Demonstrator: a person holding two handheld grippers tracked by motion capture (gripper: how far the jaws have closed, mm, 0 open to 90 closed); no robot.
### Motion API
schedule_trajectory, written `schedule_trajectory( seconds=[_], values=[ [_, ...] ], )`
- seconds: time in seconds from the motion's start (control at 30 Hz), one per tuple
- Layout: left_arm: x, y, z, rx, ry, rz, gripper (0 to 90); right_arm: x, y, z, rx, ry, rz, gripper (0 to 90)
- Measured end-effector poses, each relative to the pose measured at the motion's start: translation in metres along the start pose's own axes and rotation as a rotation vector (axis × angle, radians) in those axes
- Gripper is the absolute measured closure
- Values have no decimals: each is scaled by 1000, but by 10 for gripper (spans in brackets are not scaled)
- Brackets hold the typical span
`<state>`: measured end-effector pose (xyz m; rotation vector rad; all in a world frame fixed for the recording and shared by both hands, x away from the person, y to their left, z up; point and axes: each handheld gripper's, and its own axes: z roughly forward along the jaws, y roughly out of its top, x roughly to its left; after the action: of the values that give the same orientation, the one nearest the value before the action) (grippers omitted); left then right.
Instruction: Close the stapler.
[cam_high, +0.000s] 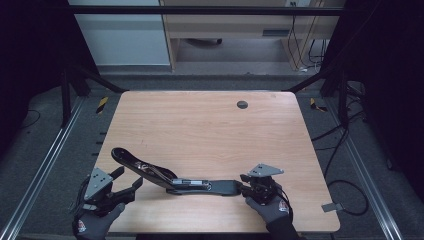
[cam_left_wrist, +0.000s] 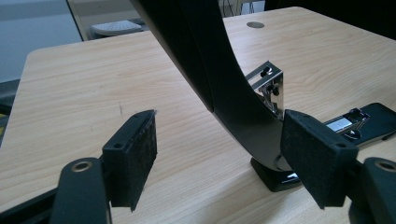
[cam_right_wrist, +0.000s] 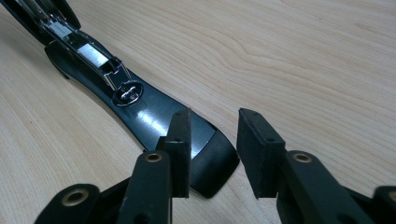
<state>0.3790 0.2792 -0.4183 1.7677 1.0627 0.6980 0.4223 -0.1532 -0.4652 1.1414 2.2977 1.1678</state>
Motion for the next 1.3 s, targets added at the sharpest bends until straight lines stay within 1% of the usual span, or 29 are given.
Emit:
schedule_trajectory(
  seconds=[0.2, 0.33, 0.47, 0.63, 0.77, 0.8, 0.83, 0.87, 0.9, 0.97, 1.0, 1.07, 1.13, 1.2, 1.27, 1.3],
  values=[
    [2, 8, -1, -12, 9, 3, 275, 3, -1, 0, 10, -12, -2, 709],
    [5, 14, -2, -18, 13, -3, 281, 4, -2, -1, 17, -6, -4, 740],
    [8, 18, -1, -20, 13, -10, 297, 6, -3, 0, 23, -5, -7, 758],
    [8, 23, 2, -22, 7, -3, 319, 6, -3, 0, 22, -9, -11, 779],
    [10, 30, 5, -28, 4, -4, 350, 8, -4, 0, 29, -4, -3, 817],
    [10, 31, 5, -29, 10, -5, 357, 9, -4, 0, 32, -4, -1, 830],
    [10, 33, 6, -33, 4, -5, 364, 9, -4, 0, 29, -1, -6, 839],
    [10, 33, 6, -31, 9, -4, 374, 10, -4, 1, 32, -3, -5, 852],
    [10, 34, 7, -34, 5, -5, 379, 10, -4, 1, 31, 0, -4, 863],
    [11, 35, 8, -31, 2, -6, 402, 11, -3, 2, 36, 1, -15, 891],
    [10, 35, 9, -30, 0, -5, 407, 12, -3, 2, 43, 6, -4, 900],
    [10, 35, 9, -28, -1, -2, 424, 11, -3, 4, 43, 7, -15, 900],
    [10, 34, 9, -27, -5, -6, 447, 12, -3, 5, 48, 14, -2, 900],
    [10, 35, 9, -26, -3, -5, 468, 11, -3, 6, 47, 11, -10, 900],
    [11, 35, 9, -25, 0, -7, 484, 12, -3, 6, 52, 11, 2, 900],
    [11, 35, 9, -24, -5, -14, 493, 11, -3, 7, 52, 13, 3, 900]
  ],
)
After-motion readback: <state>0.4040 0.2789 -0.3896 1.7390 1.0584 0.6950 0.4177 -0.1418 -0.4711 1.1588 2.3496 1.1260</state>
